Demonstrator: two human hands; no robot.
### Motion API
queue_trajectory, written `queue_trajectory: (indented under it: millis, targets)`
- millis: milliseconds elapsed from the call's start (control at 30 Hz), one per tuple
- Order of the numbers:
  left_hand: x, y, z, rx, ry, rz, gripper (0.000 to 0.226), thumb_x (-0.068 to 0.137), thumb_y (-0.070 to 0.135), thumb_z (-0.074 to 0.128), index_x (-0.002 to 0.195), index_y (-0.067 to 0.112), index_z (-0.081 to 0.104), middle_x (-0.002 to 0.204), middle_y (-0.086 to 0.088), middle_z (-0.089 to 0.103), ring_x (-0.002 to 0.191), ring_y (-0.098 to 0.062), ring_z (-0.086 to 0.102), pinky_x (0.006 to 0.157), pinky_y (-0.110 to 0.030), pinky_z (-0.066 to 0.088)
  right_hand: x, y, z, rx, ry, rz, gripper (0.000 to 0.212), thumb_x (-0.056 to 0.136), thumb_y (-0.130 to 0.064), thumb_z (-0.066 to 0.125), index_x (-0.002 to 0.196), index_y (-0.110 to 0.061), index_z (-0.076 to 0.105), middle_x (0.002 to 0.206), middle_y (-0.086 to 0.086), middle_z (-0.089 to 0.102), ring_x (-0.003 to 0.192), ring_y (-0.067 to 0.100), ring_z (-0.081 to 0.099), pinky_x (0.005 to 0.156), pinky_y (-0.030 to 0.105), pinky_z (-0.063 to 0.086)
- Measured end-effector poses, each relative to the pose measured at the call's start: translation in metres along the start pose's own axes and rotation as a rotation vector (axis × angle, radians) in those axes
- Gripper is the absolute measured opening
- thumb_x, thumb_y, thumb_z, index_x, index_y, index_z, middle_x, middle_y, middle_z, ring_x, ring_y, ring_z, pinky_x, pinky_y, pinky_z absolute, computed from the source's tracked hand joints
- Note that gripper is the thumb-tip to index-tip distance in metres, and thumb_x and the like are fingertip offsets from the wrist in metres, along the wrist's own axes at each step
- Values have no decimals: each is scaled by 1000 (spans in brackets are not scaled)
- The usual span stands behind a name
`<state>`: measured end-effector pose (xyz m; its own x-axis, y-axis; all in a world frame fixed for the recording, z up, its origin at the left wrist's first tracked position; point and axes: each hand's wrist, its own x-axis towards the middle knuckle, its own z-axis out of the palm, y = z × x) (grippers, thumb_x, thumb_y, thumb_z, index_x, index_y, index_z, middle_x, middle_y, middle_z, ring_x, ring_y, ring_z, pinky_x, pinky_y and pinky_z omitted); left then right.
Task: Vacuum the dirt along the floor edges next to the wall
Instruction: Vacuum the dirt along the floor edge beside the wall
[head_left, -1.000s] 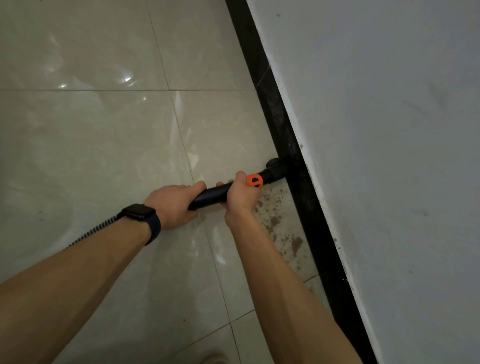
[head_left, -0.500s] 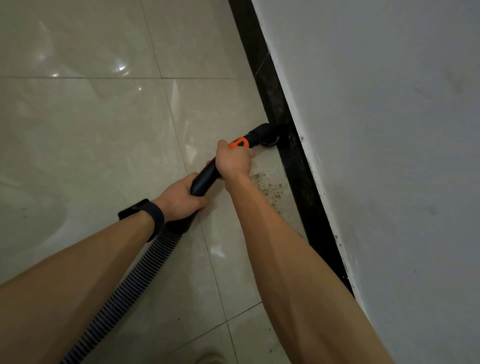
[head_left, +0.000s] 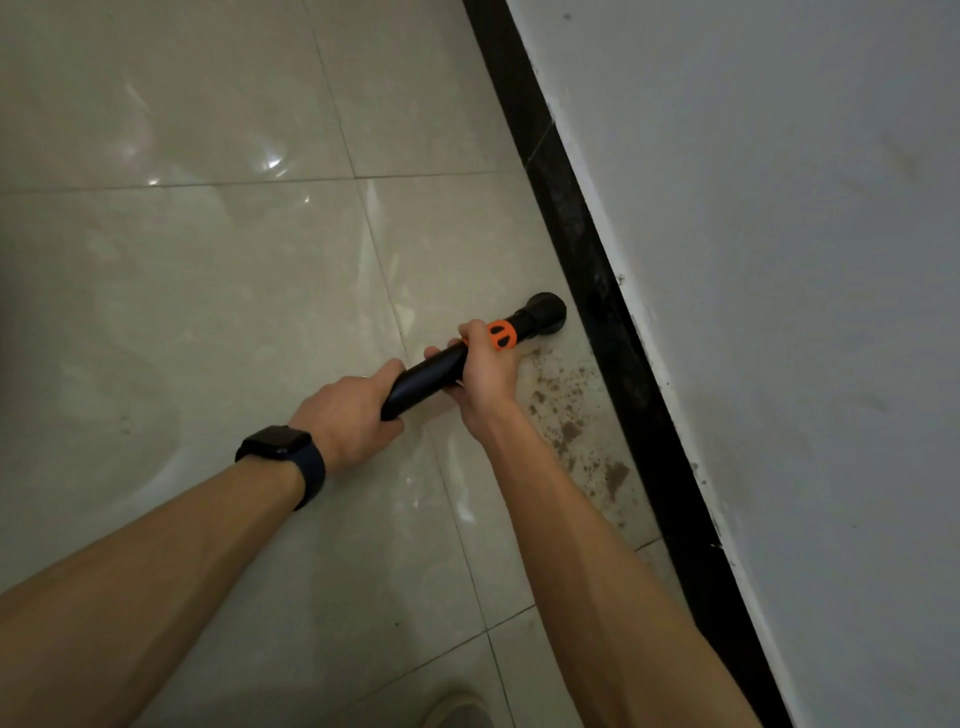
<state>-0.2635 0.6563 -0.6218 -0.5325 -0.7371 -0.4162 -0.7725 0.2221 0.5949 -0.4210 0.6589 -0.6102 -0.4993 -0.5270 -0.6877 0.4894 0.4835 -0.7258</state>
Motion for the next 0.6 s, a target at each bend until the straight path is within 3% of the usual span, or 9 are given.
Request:
queue_trajectory:
  millis: [100, 167, 300, 433, 500, 600]
  targets:
    - [-17, -10, -8, 134, 67, -8, 29, 97, 31, 56, 118, 26, 37, 89, -2, 58, 73, -22, 57, 64, -36, 52, -10, 5, 10, 28, -85, 44, 27, 95, -11, 62, 119, -5, 53, 80, 5, 62, 72, 26, 76, 68, 41, 62]
    - [-30, -23, -16, 221, 98, -8, 30, 98, 32, 54, 120, 25, 36, 91, -2, 58, 73, -22, 57, 60, -33, 49, -19, 13, 19, 50, -130, 83, 17, 94, -11, 63, 108, -7, 54, 80, 6, 62, 74, 27, 75, 71, 42, 62]
    - [-57, -57, -31, 384, 144, -28, 30, 97, 34, 54, 120, 27, 36, 87, 1, 54, 71, -20, 54, 55, -30, 38, -30, 34, 41, -5, -108, 91, 55, 88, -22, 75, 131, -5, 46, 112, 19, 69, 94, 33, 76, 55, 36, 60]
    - [-86, -84, -41, 386, 182, -86, 29, 96, 33, 56, 117, 27, 37, 92, 0, 58, 71, -20, 52, 56, -30, 36, -44, 46, 70, -28, -166, 113, 67, 76, -31, 82, 128, -8, 47, 127, 24, 66, 104, 37, 74, 64, 43, 64]
    - [-97, -95, -45, 366, 193, -98, 28, 95, 33, 57, 115, 27, 38, 91, 0, 58, 72, -21, 54, 55, -30, 36, -51, 51, 82, -37, -189, 128, 67, 73, -33, 82, 126, -9, 48, 127, 24, 66, 102, 37, 74, 67, 46, 65]
    - [-109, -110, -52, 339, 137, -99, 26, 94, 36, 57, 110, 32, 38, 88, 4, 56, 73, -19, 55, 53, -29, 35, -64, 65, 89, -44, -164, 145, 48, 84, -29, 78, 118, -13, 49, 123, 23, 68, 101, 35, 74, 64, 44, 64]
